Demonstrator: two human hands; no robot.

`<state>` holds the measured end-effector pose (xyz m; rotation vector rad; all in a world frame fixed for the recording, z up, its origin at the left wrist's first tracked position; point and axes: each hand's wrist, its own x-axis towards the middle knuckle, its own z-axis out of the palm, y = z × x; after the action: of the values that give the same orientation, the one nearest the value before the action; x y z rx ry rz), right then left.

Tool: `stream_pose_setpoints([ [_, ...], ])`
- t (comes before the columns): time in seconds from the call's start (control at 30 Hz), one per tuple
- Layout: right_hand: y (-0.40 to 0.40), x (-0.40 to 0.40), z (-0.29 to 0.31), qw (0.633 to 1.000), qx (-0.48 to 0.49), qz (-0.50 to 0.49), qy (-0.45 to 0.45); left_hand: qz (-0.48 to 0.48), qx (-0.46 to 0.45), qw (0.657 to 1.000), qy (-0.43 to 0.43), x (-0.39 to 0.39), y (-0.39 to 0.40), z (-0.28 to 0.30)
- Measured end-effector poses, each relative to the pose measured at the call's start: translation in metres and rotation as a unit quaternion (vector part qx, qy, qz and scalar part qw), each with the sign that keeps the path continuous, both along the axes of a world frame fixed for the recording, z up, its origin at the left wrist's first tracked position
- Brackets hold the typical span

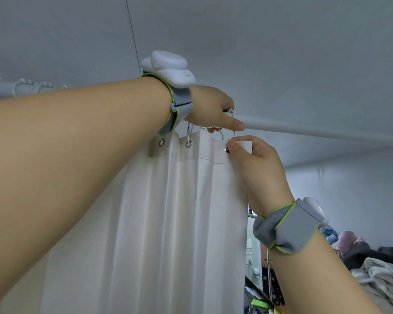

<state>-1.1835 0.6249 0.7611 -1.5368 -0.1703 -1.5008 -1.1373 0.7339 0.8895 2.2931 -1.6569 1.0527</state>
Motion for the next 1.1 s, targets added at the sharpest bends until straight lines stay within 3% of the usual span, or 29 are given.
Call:
stream_pose_setpoints([
  [0.53,-0.004,0.001,0.0,0.999,0.023,0.037,-0.008,-0.026,0.029,0.993,0.115,-0.006,-0.001,0.003],
  [0.7,0.002,-0.003,0.001,0.995,0.024,0.097,-0.009,-0.019,0.026,0.995,0.099,-0.006,-0.002,0.003],
  [1.1,0.004,0.009,0.001,0.998,0.036,0.035,-0.035,0.0,0.018,0.999,0.045,-0.008,-0.003,0.001],
])
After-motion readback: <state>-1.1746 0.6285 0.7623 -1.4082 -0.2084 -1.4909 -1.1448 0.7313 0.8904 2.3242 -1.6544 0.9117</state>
